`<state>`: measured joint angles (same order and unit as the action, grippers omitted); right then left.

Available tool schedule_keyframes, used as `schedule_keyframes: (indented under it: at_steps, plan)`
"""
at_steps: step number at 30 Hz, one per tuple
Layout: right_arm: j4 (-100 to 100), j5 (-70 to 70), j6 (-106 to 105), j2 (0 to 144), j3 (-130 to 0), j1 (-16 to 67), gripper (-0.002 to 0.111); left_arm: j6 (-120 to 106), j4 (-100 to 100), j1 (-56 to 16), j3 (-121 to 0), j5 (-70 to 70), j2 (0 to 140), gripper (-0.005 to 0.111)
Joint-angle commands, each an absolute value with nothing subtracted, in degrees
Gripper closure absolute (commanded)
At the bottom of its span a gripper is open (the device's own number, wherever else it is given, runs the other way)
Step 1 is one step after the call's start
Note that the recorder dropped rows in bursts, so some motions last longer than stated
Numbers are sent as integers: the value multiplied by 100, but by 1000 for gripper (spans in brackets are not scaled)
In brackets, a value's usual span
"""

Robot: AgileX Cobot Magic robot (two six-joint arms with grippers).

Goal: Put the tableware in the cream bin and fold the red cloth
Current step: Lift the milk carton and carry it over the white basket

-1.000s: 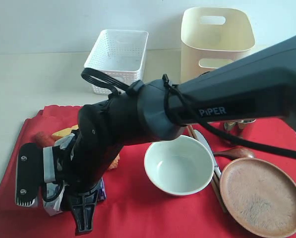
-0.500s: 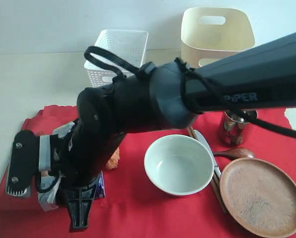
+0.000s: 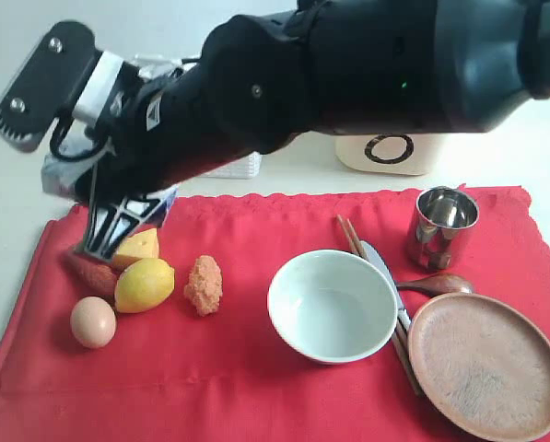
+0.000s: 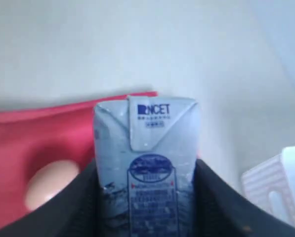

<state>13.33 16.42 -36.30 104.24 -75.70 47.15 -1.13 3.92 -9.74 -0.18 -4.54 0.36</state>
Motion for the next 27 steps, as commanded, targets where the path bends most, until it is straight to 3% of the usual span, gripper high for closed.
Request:
schedule_keyframes:
  at_steps: [1, 6, 19, 27]
  plan:
    - [1334, 776, -3420, 10337, -7589, 4596, 108, -83, 391, -1053, 0, -461, 0, 106]
    - [1311, 368, -3433, 10463, -7589, 4579, 108, -83, 391, -1053, 0, -461, 0, 106]
    - [3284, -1698, -3274, 11062, -7589, 3496, 108, -83, 391, -1053, 0, -461, 0, 106]
    - [3462, -2191, -3274, 11503, -7690, 3112, 108, -83, 391, -1053, 0, -461, 0, 106]
